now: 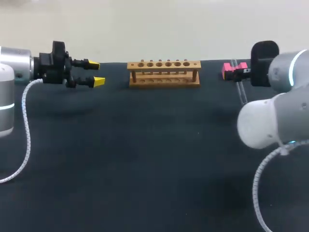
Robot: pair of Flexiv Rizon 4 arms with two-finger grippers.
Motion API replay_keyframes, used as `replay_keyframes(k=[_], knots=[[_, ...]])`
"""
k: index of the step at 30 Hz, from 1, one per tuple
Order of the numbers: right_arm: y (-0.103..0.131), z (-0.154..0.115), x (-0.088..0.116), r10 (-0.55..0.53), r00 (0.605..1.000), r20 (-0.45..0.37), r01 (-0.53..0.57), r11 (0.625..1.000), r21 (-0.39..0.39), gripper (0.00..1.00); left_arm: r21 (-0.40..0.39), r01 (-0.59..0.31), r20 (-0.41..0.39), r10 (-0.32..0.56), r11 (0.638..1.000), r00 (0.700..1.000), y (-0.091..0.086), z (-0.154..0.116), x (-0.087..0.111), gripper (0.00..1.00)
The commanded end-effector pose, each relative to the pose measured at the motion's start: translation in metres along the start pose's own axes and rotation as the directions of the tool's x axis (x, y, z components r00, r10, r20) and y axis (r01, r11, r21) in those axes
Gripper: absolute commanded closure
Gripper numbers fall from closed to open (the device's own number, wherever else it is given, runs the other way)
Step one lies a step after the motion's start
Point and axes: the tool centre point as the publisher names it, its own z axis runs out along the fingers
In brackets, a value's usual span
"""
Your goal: Grasp the test tube, adjust it, and insert it.
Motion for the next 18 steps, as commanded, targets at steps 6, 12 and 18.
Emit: replay_keyframes(k=[6, 12, 18], knots=[[-0.008, 0.038, 0.005, -0.016, 0.999, -0.032, 0.028, 0.894, 0.447, 0.00, 0.000, -0.002, 0.003, 0.002, 1.000, 1.000, 0.000, 0.000, 0.001, 0.00], [-0.021, 0.047, 0.013, 0.001, 0.999, -0.047, 0.020, 0.889, 0.457, 0.00, 0.000, -0.002, 0.003, 0.002, 1.000, 1.000, 0.000, 0.000, 0.001, 0.00], [-0.031, 0.055, 0.017, 0.007, 0.998, -0.055, 0.018, 0.894, 0.448, 0.00, 0.000, -0.002, 0.003, 0.002, 1.000, 1.000, 0.000, 0.000, 0.001, 0.00]])
